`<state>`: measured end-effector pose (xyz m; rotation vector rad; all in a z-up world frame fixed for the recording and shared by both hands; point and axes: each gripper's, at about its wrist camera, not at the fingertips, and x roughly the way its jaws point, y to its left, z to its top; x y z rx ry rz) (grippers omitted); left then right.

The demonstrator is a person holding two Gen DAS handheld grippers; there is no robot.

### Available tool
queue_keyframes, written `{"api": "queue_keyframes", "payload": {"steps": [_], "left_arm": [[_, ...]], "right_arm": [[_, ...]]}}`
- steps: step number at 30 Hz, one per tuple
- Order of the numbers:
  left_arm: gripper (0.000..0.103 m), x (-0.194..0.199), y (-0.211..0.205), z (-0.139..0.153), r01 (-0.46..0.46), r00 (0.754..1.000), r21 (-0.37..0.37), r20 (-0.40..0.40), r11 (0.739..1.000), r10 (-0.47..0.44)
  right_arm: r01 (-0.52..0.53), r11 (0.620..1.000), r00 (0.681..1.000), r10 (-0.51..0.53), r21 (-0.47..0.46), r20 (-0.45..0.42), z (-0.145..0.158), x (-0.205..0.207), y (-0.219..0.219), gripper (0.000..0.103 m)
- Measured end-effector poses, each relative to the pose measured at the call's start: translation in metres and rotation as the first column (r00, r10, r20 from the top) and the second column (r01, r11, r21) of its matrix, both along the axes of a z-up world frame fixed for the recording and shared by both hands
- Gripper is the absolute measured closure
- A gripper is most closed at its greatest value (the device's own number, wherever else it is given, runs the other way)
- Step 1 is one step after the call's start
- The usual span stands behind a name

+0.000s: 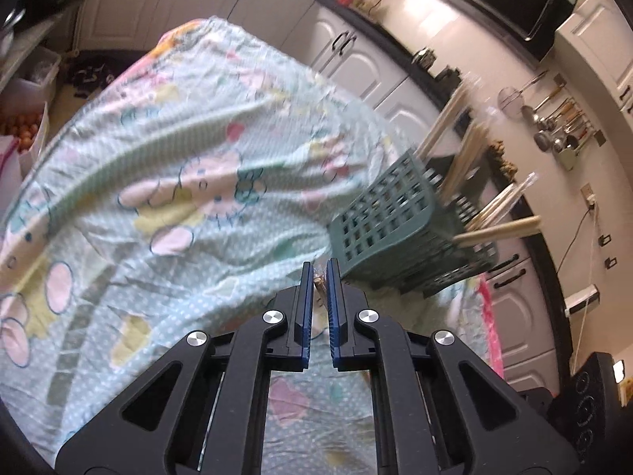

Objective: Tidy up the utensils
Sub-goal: 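Lift both held chopsticks up over the green caddy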

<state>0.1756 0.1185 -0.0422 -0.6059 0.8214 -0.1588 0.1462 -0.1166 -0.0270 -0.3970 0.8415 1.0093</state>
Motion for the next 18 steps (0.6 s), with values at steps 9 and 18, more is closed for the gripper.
{"api": "queue_keyframes", "payload": {"steps": [9, 18], "left_arm": [[0.101, -0.018, -0.011, 0.058, 0.044, 0.988, 0.009, 0.151, 0.999, -0.045], [0.101, -0.030, -0.030, 0.101, 0.102, 0.962, 0.030, 0.251, 0.994, -0.106]], "right_arm": [[0.026, 0.995, 0.999, -0.030, 0.095, 0.034, 0.035, -0.007, -0.005, 0.093], [0.060, 0.983, 0.995, -0.073, 0.172, 0.068, 0.066, -0.006, -0.022, 0.093]]}}
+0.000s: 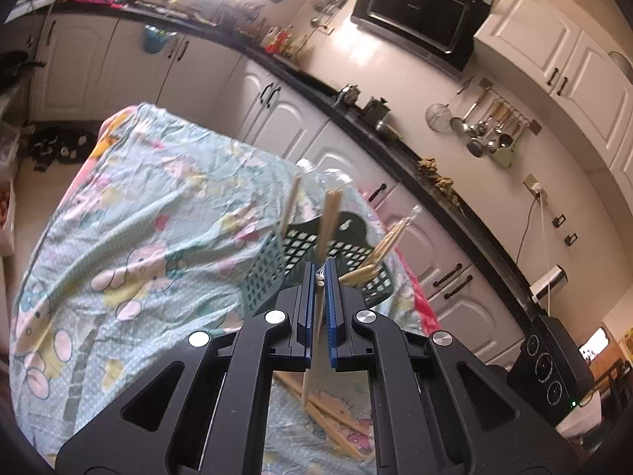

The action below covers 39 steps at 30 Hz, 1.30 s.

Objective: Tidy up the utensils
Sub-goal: 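Lift both held chopsticks up over the green caddy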

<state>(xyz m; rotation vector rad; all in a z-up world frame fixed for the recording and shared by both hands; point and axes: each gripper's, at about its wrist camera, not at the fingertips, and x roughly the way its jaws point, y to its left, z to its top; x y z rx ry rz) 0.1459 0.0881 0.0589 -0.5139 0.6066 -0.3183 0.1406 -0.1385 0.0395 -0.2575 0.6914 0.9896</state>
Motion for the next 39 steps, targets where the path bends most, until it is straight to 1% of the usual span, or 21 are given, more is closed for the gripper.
{"api": "queue_keyframes", "payload": {"steps": [6, 15, 22, 29, 36, 39], "left_arm": [[0.101, -0.003, -0.009, 0.022, 0.027, 0.999, 0.003, 0.047, 1.000, -0.027], [0.101, -0.007, -0.017, 0.055, 0.055, 0.992, 0.041, 0.116, 0.998, -0.060], [0.101, -0.008, -0.017, 0.091, 0.054, 0.980, 0.061, 0.186, 0.997, -0.065], [0.101, -0.004, -0.021, 0.125, 0.043, 0.964, 0.071, 0.260, 0.997, -0.060], [0.101, 0.011, -0.024, 0.150, 0.024, 0.953, 0.060, 0.299, 0.998, -0.041], [0.101, 0.016, -0.024, 0.158, 0.008, 0.949, 0.067, 0.315, 0.998, -0.028]], "right_arm": [[0.031, 0.998, 0.999, -0.033, 0.050, 0.030, 0.021, 0.000, -0.013, 0.093], [0.078, 0.990, 0.994, -0.085, 0.113, 0.061, 0.045, 0.005, -0.028, 0.093], [0.111, 0.979, 0.987, -0.129, 0.168, 0.099, 0.070, 0.011, -0.042, 0.093], [0.152, 0.959, 0.970, -0.192, 0.239, 0.152, 0.107, 0.021, -0.060, 0.093], [0.178, 0.939, 0.949, -0.243, 0.294, 0.200, 0.140, 0.032, -0.074, 0.093], [0.193, 0.927, 0.939, -0.269, 0.321, 0.213, 0.152, 0.038, -0.080, 0.093]]}}
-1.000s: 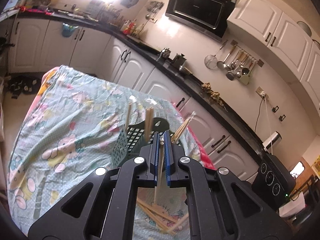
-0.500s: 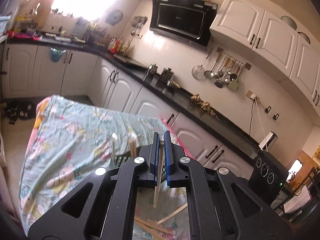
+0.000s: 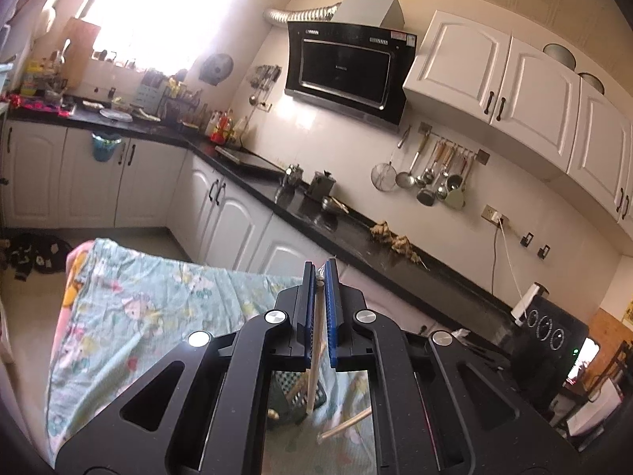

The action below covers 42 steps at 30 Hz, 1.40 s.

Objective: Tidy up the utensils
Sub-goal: 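Lift both held chopsticks up over the green caddy, then drop both chopsticks into the caddy by opening both grippers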

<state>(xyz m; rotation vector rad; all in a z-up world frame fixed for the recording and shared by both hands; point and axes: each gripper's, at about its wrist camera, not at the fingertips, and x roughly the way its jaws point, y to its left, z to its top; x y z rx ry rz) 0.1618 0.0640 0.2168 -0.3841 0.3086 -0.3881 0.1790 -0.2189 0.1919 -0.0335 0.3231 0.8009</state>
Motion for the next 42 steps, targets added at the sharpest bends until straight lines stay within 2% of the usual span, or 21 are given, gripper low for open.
{"api": "queue_keyframes", "payload": {"steps": [7, 14, 17, 27, 42], "left_arm": [[0.101, 0.011, 0.004, 0.015, -0.066, 0.997, 0.023, 0.038, 0.998, 0.065], [0.101, 0.025, 0.013, 0.007, -0.121, 0.993, 0.039, 0.016, 0.992, 0.120], [0.101, 0.030, 0.016, 0.000, -0.152, 0.988, 0.054, 0.008, 0.987, 0.152], [0.101, 0.047, 0.017, -0.031, -0.175, 0.983, 0.074, -0.050, 0.982, 0.179], [0.100, 0.063, -0.003, -0.080, -0.146, 0.980, 0.151, -0.114, 0.978, 0.164]], "right_arm": [[0.057, 0.997, 0.998, -0.059, 0.046, 0.039, 0.019, 0.018, -0.010, 0.093], [0.094, 0.994, 0.995, -0.096, 0.057, 0.040, 0.018, 0.041, -0.017, 0.093], [0.109, 0.992, 0.993, -0.111, 0.061, 0.035, 0.014, 0.048, -0.019, 0.093], [0.164, 0.985, 0.985, -0.166, 0.048, 0.038, -0.004, 0.065, -0.021, 0.093], [0.180, 0.983, 0.984, -0.180, -0.020, 0.014, -0.046, 0.086, 0.002, 0.093]]}}
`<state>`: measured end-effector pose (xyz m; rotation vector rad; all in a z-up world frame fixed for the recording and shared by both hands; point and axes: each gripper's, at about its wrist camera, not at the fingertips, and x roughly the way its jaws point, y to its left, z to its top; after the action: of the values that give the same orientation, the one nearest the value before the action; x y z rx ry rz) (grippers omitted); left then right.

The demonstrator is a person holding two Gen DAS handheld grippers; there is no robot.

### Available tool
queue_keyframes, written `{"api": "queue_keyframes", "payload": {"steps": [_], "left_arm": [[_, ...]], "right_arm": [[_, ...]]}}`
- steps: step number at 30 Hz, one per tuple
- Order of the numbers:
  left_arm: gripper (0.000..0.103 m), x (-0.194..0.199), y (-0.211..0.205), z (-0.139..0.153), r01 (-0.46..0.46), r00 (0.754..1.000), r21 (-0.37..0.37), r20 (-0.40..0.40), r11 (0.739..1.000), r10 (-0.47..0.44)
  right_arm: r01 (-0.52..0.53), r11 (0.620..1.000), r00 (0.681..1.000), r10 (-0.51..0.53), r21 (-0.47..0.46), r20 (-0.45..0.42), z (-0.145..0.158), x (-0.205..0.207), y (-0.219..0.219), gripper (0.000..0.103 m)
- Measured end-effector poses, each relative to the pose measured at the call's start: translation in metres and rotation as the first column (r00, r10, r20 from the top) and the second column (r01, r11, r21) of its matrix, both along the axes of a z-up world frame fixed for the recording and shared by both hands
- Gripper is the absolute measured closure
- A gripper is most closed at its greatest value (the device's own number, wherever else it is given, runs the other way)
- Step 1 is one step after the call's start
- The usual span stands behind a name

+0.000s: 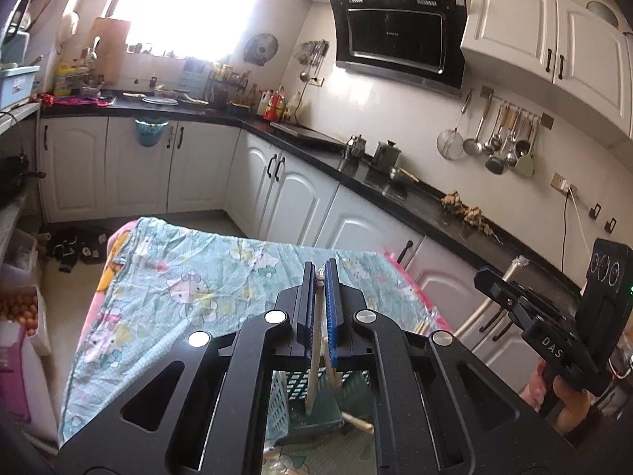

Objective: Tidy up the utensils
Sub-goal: 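Drop both chopsticks into the caddy by opening both grippers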

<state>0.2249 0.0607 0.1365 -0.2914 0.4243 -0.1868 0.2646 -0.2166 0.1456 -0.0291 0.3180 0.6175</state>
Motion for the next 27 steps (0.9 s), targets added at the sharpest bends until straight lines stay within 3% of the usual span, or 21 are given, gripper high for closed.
{"api": "queue_keyframes", "payload": {"steps": [21, 24, 25, 27], "left_arm": [[0.100, 0.012, -0.012, -0.044, 0.045, 0.995, 0.004, -0.093, 0.999, -0.045], [0.097, 0.011, -0.010, -0.045, 0.042, 0.995, 0.005, -0.095, 0.999, -0.041], [0.090, 0.009, -0.009, -0.045, 0.040, 0.995, 0.004, -0.095, 0.999, -0.039], [0.076, 0.008, -0.008, -0.043, 0.036, 0.995, 0.004, -0.093, 0.999, -0.036]], "right_arm": [[0.032, 0.997, 0.991, -0.040, -0.064, -0.125, -0.045, 0.019, 0.013, 0.092], [0.046, 0.997, 0.989, -0.055, -0.067, -0.137, -0.048, 0.019, 0.013, 0.070], [0.049, 0.997, 0.989, -0.056, -0.060, -0.138, -0.049, 0.019, 0.011, 0.064], [0.049, 0.997, 0.989, -0.057, -0.057, -0.137, -0.049, 0.017, 0.010, 0.063]]}}
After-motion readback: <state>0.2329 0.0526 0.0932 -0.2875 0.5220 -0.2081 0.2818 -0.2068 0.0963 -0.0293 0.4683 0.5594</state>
